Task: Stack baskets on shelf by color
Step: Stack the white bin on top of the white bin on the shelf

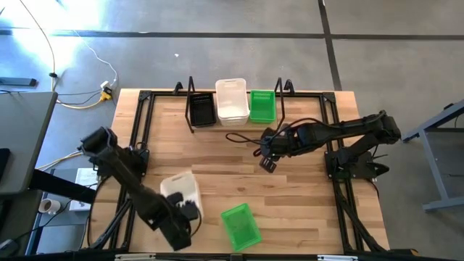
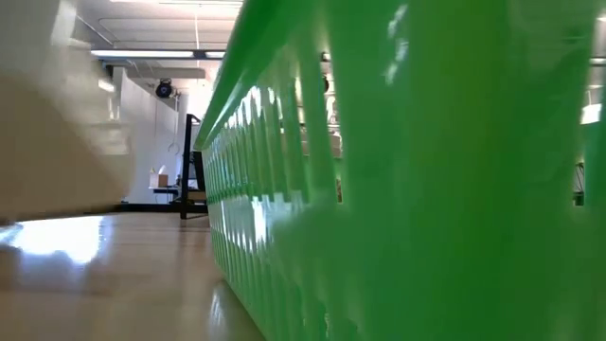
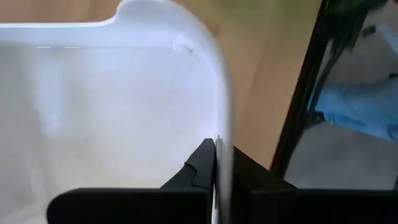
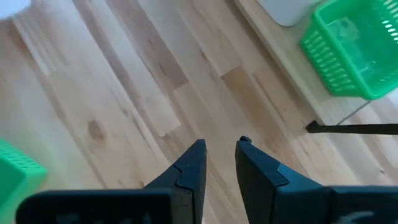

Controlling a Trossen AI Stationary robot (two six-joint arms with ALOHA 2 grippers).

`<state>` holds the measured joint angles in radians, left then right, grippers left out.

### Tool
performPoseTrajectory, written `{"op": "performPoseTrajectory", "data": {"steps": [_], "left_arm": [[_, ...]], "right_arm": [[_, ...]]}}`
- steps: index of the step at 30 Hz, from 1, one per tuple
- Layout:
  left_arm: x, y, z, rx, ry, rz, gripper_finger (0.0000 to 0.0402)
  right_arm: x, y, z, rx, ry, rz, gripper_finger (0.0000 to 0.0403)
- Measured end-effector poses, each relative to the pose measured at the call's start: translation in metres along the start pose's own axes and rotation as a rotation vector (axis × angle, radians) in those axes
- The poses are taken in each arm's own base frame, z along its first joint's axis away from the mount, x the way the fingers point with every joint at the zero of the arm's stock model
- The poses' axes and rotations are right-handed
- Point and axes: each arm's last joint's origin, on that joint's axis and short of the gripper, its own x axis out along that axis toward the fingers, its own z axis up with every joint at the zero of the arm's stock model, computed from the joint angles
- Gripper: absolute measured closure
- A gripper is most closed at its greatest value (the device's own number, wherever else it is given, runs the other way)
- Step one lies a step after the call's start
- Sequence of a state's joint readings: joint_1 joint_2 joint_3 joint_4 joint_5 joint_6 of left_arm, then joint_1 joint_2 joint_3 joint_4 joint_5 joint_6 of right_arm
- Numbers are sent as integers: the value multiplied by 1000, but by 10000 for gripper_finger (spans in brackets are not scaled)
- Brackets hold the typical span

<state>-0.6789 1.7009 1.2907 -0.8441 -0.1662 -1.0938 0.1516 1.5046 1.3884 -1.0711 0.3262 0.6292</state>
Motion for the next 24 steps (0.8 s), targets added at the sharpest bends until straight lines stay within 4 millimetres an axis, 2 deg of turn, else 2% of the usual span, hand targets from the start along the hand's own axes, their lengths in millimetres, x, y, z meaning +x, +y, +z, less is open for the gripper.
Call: {"op": "performPoseTrajectory", "data": {"steps": [9,18,24], "left_arm": [[-49,47,50,57,-221,38,401],[-86,112,98,100,-394,195,401],[-103,158,125,113,-452,294,401]], "right_arm": [[-21,-17,1,48,-97,-44,329],[-46,-46,5,164,-190,-56,329],[-53,-61,7,216,-230,-81,329]]}}
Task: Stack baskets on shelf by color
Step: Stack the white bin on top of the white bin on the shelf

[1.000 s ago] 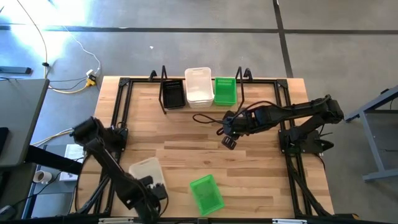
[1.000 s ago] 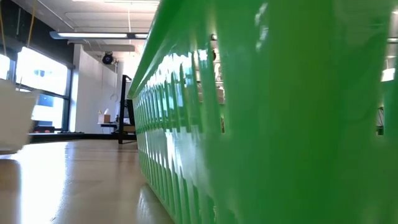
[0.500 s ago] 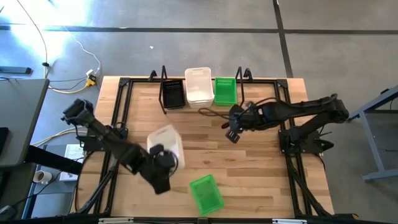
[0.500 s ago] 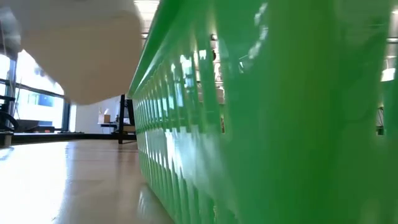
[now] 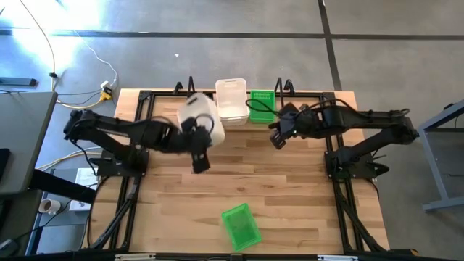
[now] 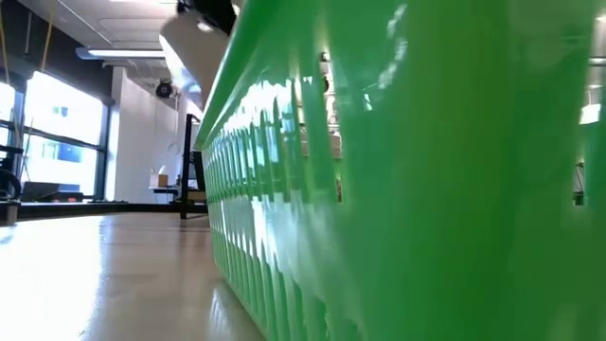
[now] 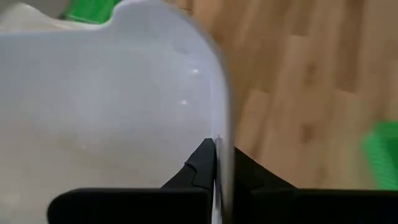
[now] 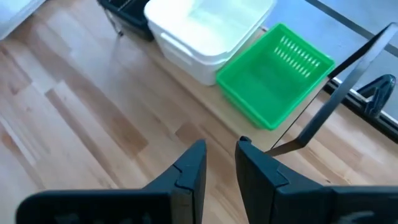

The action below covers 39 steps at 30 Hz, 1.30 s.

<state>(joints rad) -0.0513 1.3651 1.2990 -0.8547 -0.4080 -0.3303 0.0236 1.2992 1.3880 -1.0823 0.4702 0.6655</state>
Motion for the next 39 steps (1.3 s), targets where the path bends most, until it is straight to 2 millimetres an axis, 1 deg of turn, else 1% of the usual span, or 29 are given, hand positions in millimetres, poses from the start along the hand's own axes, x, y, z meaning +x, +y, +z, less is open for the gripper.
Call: {"op": "performPoseTrajectory", "data": {"steps": [3,10,17,24,30,35,39], "left_arm": [[2,21,11,38,-13,46,401],[4,60,40,115,-135,135,401],[8,92,55,152,-233,233,401],[7,111,67,195,-341,222,401],[-6,127,83,235,-401,216,401],[-9,143,93,223,-390,238,401],[0,152,94,218,-340,214,401]], "right_arm": [[2,-3,3,14,-6,-10,329],[8,-9,8,32,-8,-34,329],[9,-10,9,45,-6,-37,329],[9,-10,9,70,-6,-37,329],[9,-10,9,101,-6,-37,329],[9,-11,9,139,-5,-41,329],[9,-11,9,149,-6,-44,329]]}}
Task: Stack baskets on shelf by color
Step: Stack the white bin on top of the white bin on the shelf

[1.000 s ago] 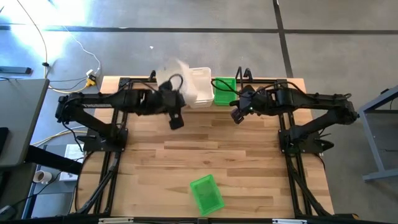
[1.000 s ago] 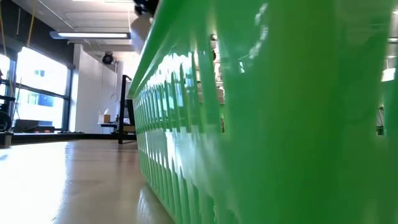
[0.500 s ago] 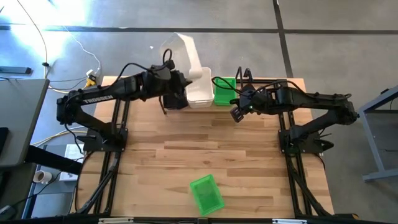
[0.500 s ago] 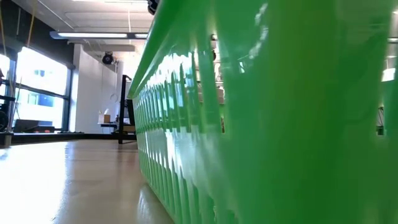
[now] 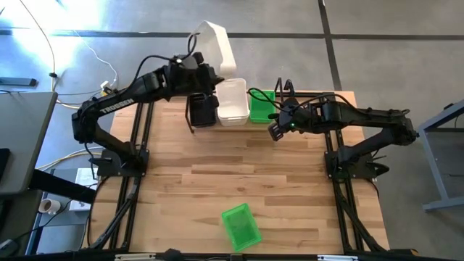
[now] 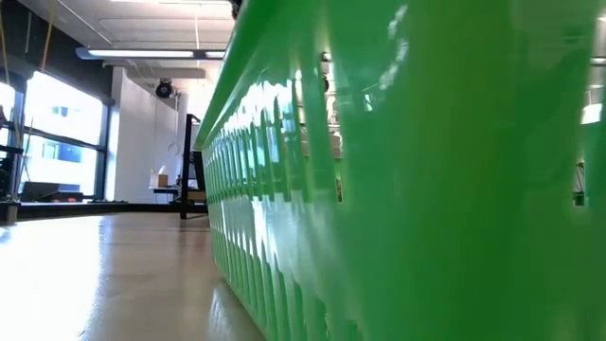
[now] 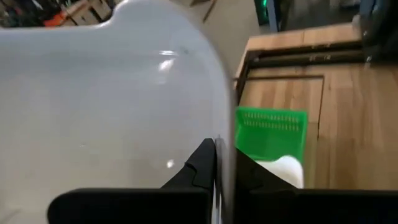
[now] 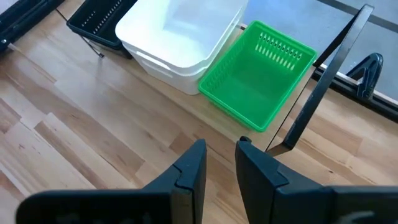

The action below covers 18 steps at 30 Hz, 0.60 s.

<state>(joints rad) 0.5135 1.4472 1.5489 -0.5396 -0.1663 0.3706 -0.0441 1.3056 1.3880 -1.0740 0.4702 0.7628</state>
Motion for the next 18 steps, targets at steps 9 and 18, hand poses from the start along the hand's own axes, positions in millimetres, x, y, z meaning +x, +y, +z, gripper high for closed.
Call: {"op": "performPoseTrajectory", "data": {"steps": [9,18], "left_arm": [[31,-13,-13,25,134,-94,401],[63,-33,-28,29,254,-154,401]], "right_arm": [[0,0,0,24,0,-1,329],[0,0,0,23,0,-2,329]]}}
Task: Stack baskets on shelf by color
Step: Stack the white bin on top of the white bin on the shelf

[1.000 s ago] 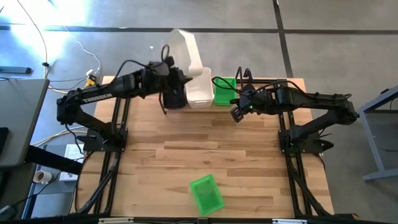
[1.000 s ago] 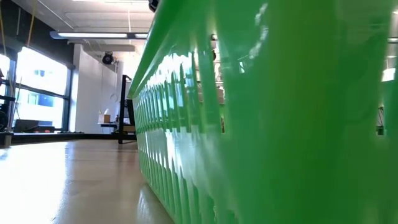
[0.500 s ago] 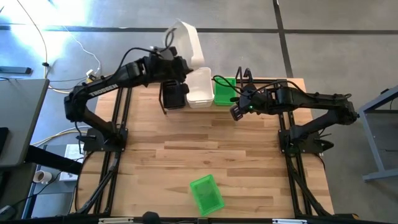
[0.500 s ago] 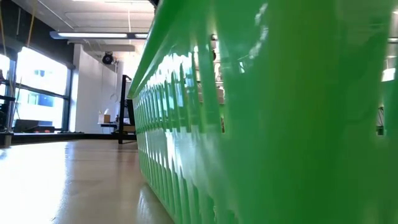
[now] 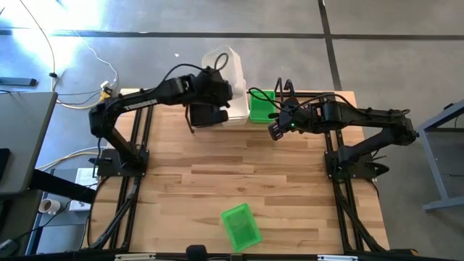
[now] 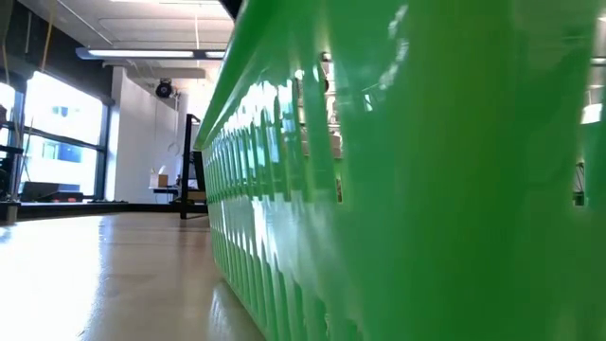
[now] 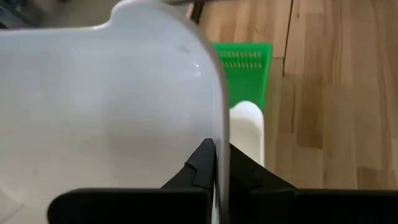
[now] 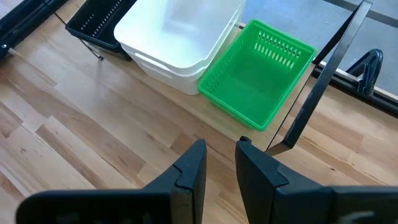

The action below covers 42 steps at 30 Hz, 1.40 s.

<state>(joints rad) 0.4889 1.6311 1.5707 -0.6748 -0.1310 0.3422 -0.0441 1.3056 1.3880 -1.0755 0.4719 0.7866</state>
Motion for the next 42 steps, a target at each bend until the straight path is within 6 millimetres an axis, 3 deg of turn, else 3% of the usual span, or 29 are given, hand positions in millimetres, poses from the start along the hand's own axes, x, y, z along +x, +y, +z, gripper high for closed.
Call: {"op": "performPoseTrajectory", "data": {"steps": [13,42], "left_arm": [[42,-21,-11,43,150,-73,401],[42,-24,-17,44,199,-126,399]], "right_arm": [[9,-1,-8,-18,29,-22,329],[16,-3,-16,4,74,-28,329]]}}
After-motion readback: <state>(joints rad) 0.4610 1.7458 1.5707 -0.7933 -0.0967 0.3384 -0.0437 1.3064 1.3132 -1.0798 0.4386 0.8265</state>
